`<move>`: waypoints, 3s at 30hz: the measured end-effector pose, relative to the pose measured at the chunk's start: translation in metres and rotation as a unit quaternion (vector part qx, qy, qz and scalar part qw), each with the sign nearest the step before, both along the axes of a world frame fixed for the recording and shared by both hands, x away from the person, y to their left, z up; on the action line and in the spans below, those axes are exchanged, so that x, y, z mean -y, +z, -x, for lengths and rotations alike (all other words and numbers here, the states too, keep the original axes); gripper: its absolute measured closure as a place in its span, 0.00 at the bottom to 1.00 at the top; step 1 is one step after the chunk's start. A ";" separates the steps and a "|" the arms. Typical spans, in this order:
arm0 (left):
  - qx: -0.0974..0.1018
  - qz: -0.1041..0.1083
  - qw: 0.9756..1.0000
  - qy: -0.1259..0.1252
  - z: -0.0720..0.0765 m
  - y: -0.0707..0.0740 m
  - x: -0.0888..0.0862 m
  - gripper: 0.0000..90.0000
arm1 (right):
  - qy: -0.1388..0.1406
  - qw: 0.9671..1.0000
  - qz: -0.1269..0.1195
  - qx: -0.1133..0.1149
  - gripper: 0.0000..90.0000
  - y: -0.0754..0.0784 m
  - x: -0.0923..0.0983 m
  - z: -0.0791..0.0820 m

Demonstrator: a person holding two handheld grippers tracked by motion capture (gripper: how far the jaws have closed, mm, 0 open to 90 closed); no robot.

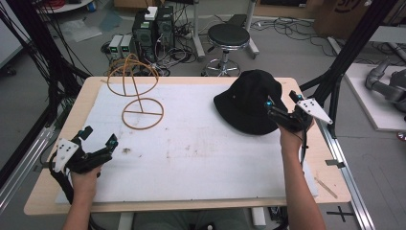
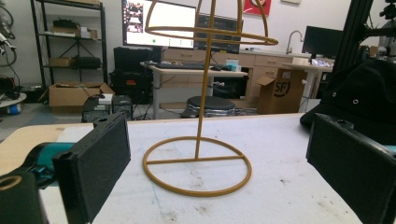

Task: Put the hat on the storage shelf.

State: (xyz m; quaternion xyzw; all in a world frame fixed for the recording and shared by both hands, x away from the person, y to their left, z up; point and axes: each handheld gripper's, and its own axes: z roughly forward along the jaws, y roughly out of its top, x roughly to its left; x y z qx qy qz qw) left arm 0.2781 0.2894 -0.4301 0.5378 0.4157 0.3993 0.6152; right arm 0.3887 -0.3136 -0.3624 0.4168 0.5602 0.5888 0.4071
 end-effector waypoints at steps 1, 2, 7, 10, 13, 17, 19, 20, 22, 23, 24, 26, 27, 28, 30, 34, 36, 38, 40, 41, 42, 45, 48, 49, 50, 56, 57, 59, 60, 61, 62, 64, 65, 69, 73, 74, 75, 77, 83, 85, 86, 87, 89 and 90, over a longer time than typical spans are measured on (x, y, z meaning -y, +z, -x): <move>0.000 0.000 1.000 0.000 0.000 0.000 0.000 0.07 | 0.000 1.000 0.000 0.000 0.11 0.000 0.000 0.000; 0.000 0.001 1.000 0.001 0.000 0.000 0.000 0.07 | -0.001 1.000 -0.002 0.002 0.11 0.000 -0.001 -0.003; -0.001 0.003 1.000 0.003 0.001 -0.001 -0.003 0.07 | -0.006 1.000 0.001 -0.004 0.11 0.000 -0.006 -0.020; 0.001 0.010 1.000 0.006 0.002 -0.001 -0.005 0.07 | -0.012 1.000 0.014 -0.015 0.11 -0.004 -0.011 -0.029; 0.000 0.007 1.000 0.007 0.003 -0.001 -0.006 0.07 | -0.015 1.000 0.008 -0.020 0.11 -0.009 -0.014 -0.037; -0.001 0.006 1.000 0.007 0.005 -0.002 -0.007 0.07 | -0.020 0.999 -0.005 -0.027 0.11 -0.014 -0.015 -0.044; -0.001 0.007 1.000 0.009 0.006 -0.002 -0.008 0.07 | -0.023 0.999 -0.011 -0.033 0.14 -0.017 -0.013 -0.047; -0.001 0.006 1.000 0.009 0.006 -0.002 -0.008 0.07 | -0.026 0.999 -0.014 -0.036 0.14 -0.018 -0.012 -0.048; -0.002 0.005 1.000 0.010 0.007 -0.002 -0.009 0.07 | -0.033 0.999 -0.018 -0.040 0.15 -0.020 -0.010 -0.050; -0.001 0.006 1.000 0.010 0.008 -0.002 -0.010 0.07 | -0.036 0.998 -0.017 -0.039 0.16 -0.020 -0.009 -0.051; -0.001 0.007 1.000 0.012 0.009 -0.002 -0.010 0.07 | -0.038 0.998 -0.014 -0.043 0.17 -0.021 -0.009 -0.051; -0.001 0.007 1.000 0.011 0.009 -0.002 -0.010 0.07 | -0.039 0.998 -0.012 -0.048 0.18 -0.023 -0.009 -0.053; -0.001 0.006 1.000 0.012 0.010 -0.002 -0.011 0.07 | -0.041 0.998 -0.009 -0.049 0.19 -0.024 -0.009 -0.054; -0.001 0.006 1.000 0.013 0.011 -0.002 -0.011 0.07 | -0.044 0.997 -0.013 -0.055 0.21 -0.025 -0.009 -0.054; -0.001 0.004 1.000 0.013 0.012 -0.002 -0.011 0.07 | -0.044 0.997 -0.013 -0.058 0.23 -0.027 -0.010 -0.056; -0.001 0.005 1.000 0.014 0.013 -0.002 -0.012 0.07 | -0.036 0.997 -0.008 -0.067 0.28 -0.030 -0.012 -0.058; -0.001 0.004 1.000 0.014 0.013 -0.002 -0.012 0.07 | -0.031 0.997 -0.015 -0.073 0.34 -0.031 -0.012 -0.060; -0.002 0.003 1.000 0.015 0.013 -0.002 -0.012 0.07 | -0.030 0.996 -0.031 -0.079 0.37 -0.033 -0.012 -0.061; -0.004 0.003 1.000 0.016 0.013 -0.003 -0.013 0.07 | -0.030 0.995 -0.035 -0.084 0.40 -0.034 -0.011 -0.061; -0.004 0.003 1.000 0.017 0.013 -0.003 -0.013 0.07 | -0.028 0.996 -0.034 -0.082 0.42 -0.034 -0.011 -0.061; -0.004 0.004 1.000 0.017 0.013 -0.003 -0.013 0.07 | -0.023 0.995 -0.033 -0.086 0.45 -0.034 -0.011 -0.061; -0.004 0.004 1.000 0.019 0.014 -0.003 -0.013 0.07 | -0.018 0.995 -0.035 -0.090 0.53 -0.034 -0.010 -0.062; -0.004 0.004 1.000 0.019 0.014 -0.003 -0.013 0.07 | -0.021 0.994 -0.038 -0.100 0.62 -0.034 -0.010 -0.061; -0.005 0.002 1.000 0.019 0.014 -0.003 -0.013 0.07 | -0.023 0.994 -0.034 -0.102 0.65 -0.034 -0.010 -0.061; -0.004 0.002 1.000 0.018 0.014 -0.003 -0.013 0.07 | -0.029 0.994 -0.027 -0.102 0.69 -0.034 -0.010 -0.061; -0.004 0.002 1.000 0.018 0.014 -0.003 -0.013 0.07 | -0.033 0.992 -0.028 -0.117 0.88 -0.035 -0.011 -0.061; -0.004 0.002 1.000 0.018 0.014 -0.003 -0.013 0.07 | -0.034 0.992 -0.030 -0.119 0.91 -0.036 -0.011 -0.062; -0.005 0.002 1.000 0.018 0.014 -0.003 -0.013 0.07 | -0.040 0.990 -0.033 -0.129 0.95 -0.037 -0.011 -0.062; -0.005 0.002 1.000 0.018 0.014 -0.003 -0.013 0.07 | -0.039 0.990 -0.036 -0.132 0.96 -0.037 -0.011 -0.062; -0.004 0.003 1.000 0.018 0.014 -0.003 -0.013 0.07 | -0.040 0.990 -0.036 -0.131 0.96 -0.037 -0.011 -0.062; -0.004 0.003 1.000 0.018 0.014 -0.003 -0.013 0.07 | -0.040 0.990 -0.039 -0.132 0.97 -0.036 -0.011 -0.062; -0.004 0.005 1.000 0.019 0.014 -0.003 -0.013 0.07 | -0.038 0.990 -0.044 -0.131 0.97 -0.035 -0.011 -0.061; -0.004 0.005 1.000 0.019 0.014 -0.003 -0.013 0.07 | -0.038 0.990 -0.047 -0.129 0.97 -0.035 -0.010 -0.060; -0.004 0.003 1.000 0.018 0.014 -0.003 -0.013 0.07 | -0.037 0.991 -0.048 -0.118 0.97 -0.031 -0.010 -0.058; -0.004 0.002 1.000 0.018 0.014 -0.003 -0.013 0.07 | -0.037 0.993 -0.049 -0.101 0.97 -0.027 -0.011 -0.055; -0.005 0.002 1.000 0.018 0.014 -0.002 -0.012 0.07 | -0.038 0.994 -0.050 -0.093 0.97 -0.024 -0.012 -0.052; -0.004 0.003 1.000 0.017 0.014 -0.002 -0.012 0.07 | -0.038 0.994 -0.050 -0.093 0.97 -0.024 -0.012 -0.052; -0.004 0.002 1.000 0.017 0.013 -0.002 -0.012 0.07 | -0.037 0.995 -0.045 -0.077 0.96 -0.018 -0.012 -0.049; -0.004 0.000 1.000 0.013 0.012 -0.002 -0.010 0.07 | -0.035 0.996 -0.054 -0.055 0.96 -0.010 -0.008 -0.043; -0.004 -0.001 1.000 0.012 0.012 -0.002 -0.009 0.07 | -0.032 0.996 -0.066 -0.044 0.96 -0.003 -0.007 -0.039; -0.003 -0.001 1.000 0.012 0.011 -0.002 -0.009 0.07 | -0.032 0.996 -0.066 -0.044 0.96 -0.003 -0.007 -0.039; -0.003 -0.001 1.000 0.011 0.011 -0.002 -0.009 0.07 | -0.031 0.996 -0.069 -0.037 0.96 0.000 -0.007 -0.038; -0.004 -0.001 1.000 0.010 0.011 -0.002 -0.008 0.07 | -0.025 0.997 -0.071 -0.025 0.96 0.010 -0.009 -0.035; -0.004 -0.002 1.000 0.011 0.011 -0.002 -0.008 0.07 | -0.025 0.997 -0.071 -0.025 0.96 0.010 -0.009 -0.035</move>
